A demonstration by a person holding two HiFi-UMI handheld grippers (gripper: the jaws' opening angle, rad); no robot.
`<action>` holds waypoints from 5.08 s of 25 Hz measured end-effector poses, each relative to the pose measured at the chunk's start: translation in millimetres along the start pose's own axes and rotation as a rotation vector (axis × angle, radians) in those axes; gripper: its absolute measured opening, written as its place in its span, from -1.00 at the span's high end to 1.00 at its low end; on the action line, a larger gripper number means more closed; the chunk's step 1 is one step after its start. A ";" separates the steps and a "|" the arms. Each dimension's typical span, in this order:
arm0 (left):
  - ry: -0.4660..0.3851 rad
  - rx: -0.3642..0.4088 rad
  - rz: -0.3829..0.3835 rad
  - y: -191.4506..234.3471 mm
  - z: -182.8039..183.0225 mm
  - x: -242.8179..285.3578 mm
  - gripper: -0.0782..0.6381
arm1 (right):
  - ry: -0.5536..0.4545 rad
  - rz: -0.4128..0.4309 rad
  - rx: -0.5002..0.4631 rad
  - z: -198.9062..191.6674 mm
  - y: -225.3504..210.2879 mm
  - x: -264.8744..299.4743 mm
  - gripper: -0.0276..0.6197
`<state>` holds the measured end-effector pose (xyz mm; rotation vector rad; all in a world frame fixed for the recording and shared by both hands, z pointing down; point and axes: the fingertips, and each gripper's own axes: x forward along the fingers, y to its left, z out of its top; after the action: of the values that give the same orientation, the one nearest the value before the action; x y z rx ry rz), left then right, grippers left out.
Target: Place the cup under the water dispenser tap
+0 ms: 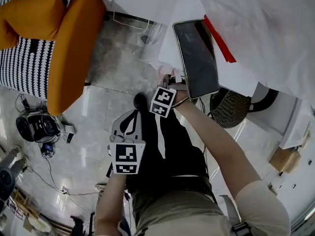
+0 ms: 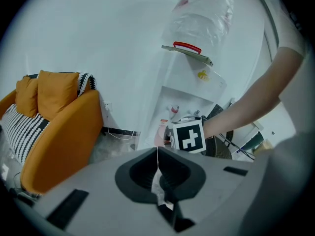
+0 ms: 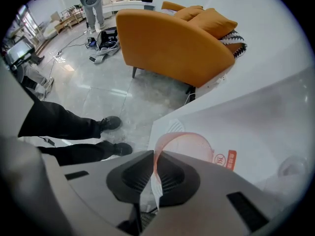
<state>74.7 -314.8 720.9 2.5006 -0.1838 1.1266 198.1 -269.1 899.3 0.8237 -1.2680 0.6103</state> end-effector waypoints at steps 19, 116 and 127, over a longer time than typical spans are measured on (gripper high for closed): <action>0.002 -0.001 -0.034 -10.3 -12.6 -9.7 0.62 | 0.016 -0.059 -0.022 3.8 -8.7 2.1 0.79; -0.393 0.183 0.105 25.7 150.4 -216.8 0.62 | -0.881 -0.189 0.535 94.9 -78.4 -403.8 0.83; -0.428 0.237 0.138 -22.8 176.7 -218.6 0.62 | -1.130 -0.009 0.616 77.1 -74.4 -454.5 0.83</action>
<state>57.1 -373.5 445.6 2.9579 -0.3628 0.6757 116.7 -355.6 447.7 1.8344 -2.1142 0.5299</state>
